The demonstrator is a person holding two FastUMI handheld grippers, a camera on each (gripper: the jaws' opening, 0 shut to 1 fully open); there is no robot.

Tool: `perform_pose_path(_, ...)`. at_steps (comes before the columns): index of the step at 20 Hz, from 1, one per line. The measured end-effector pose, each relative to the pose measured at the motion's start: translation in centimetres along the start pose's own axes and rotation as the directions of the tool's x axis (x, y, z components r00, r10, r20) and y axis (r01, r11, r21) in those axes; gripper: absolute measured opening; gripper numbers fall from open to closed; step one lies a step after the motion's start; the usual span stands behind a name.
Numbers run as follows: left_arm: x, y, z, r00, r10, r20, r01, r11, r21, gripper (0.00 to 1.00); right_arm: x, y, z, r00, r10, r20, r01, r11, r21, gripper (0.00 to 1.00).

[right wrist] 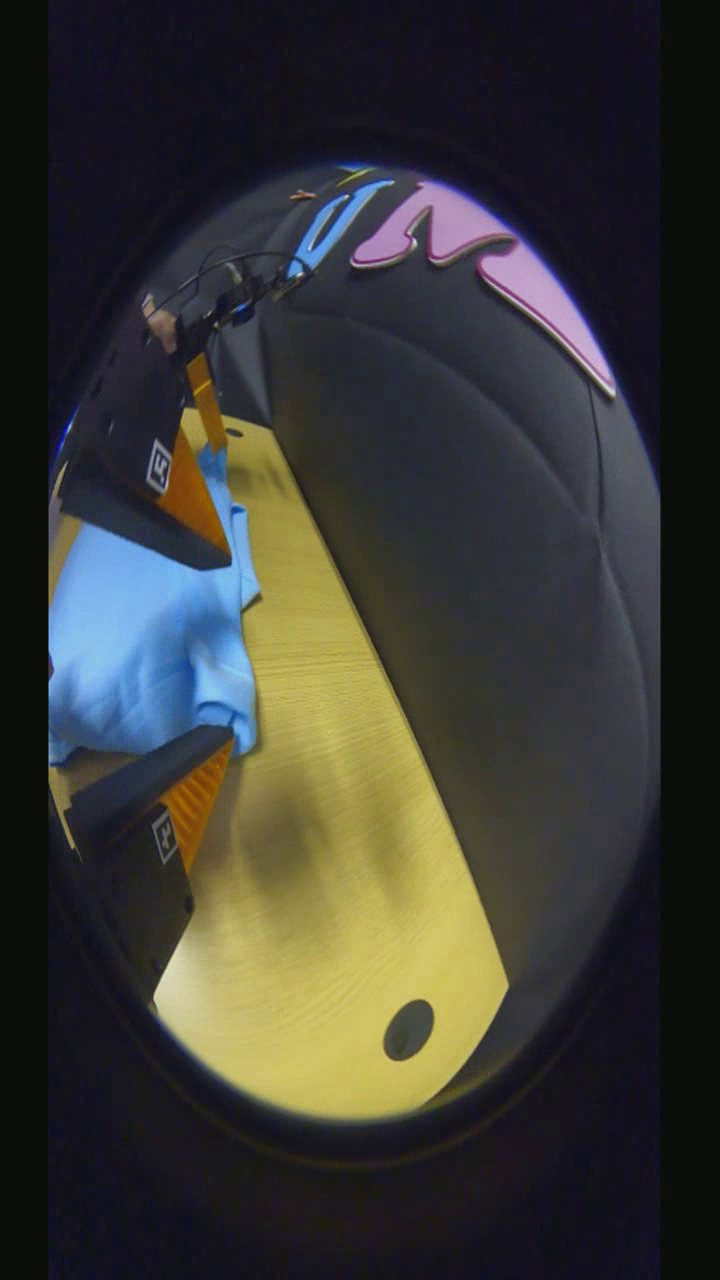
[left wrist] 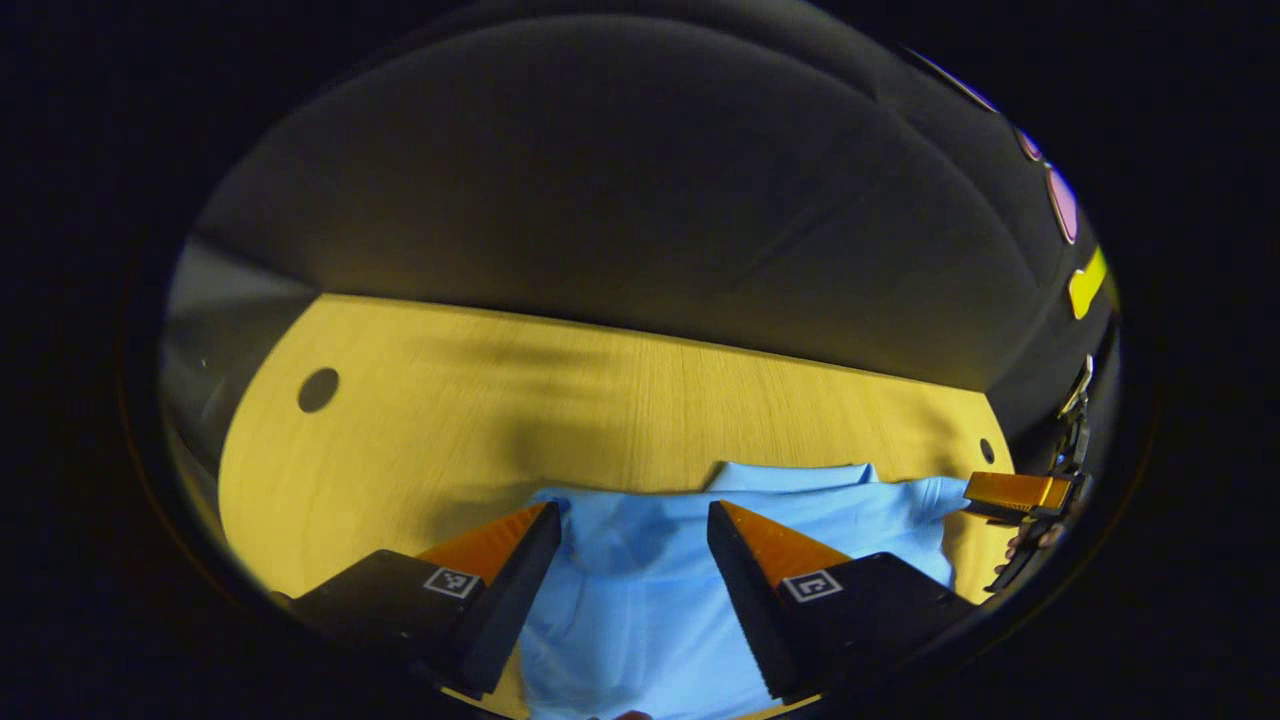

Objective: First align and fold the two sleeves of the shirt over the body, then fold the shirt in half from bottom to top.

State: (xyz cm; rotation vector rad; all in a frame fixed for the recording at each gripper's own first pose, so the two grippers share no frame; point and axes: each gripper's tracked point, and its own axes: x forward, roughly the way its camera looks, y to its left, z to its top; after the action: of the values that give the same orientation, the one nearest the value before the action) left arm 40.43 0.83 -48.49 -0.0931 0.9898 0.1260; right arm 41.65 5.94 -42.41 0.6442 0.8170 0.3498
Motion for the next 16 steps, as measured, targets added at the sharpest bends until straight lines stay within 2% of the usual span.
perform_pose_path(1, -1.3, 0.3, 0.5, 1.0, 0.012, 0.023, -0.013, 1.0, 0.028, 0.97, -0.9, 0.4, 0.2, 1.0, -0.008, 0.008, 0.008, 0.999, -0.038, 0.97)
perform_pose_path(5, -8.6, 1.3, 3.4, 0.988, 0.023, 0.151, -0.042, 0.991, 0.127, 0.98, -5.5, 3.2, 2.8, 0.989, -0.044, 0.138, 0.075, 0.972, -0.222, 0.98)
perform_pose_path(7, -13.2, 1.3, 4.3, 0.974, 0.015, 0.224, -0.049, 0.988, 0.148, 0.98, -8.8, 6.4, 4.1, 0.975, -0.027, 0.219, 0.092, 0.952, -0.293, 0.98)
perform_pose_path(9, -18.1, 1.6, 4.4, 0.957, 0.023, 0.29, -0.065, 0.989, 0.135, 0.98, -12.3, 10.5, 4.8, 0.957, 0.023, 0.289, 0.078, 0.939, -0.334, 0.98)
perform_pose_path(12, -26.1, 0.3, 3.3, 0.927, -0.033, 0.373, -0.009, 0.994, 0.11, 0.97, -18.9, 15.2, 5.5, 0.915, 0.031, 0.401, 0.14, 0.91, -0.389, 0.98)
perform_pose_path(16, -36.3, 0.5, 2.3, 0.869, -0.062, 0.492, -0.011, 0.989, 0.145, 0.98, -28.1, 20.0, 3.5, 0.848, 0.026, 0.529, 0.264, 0.845, -0.464, 0.98)
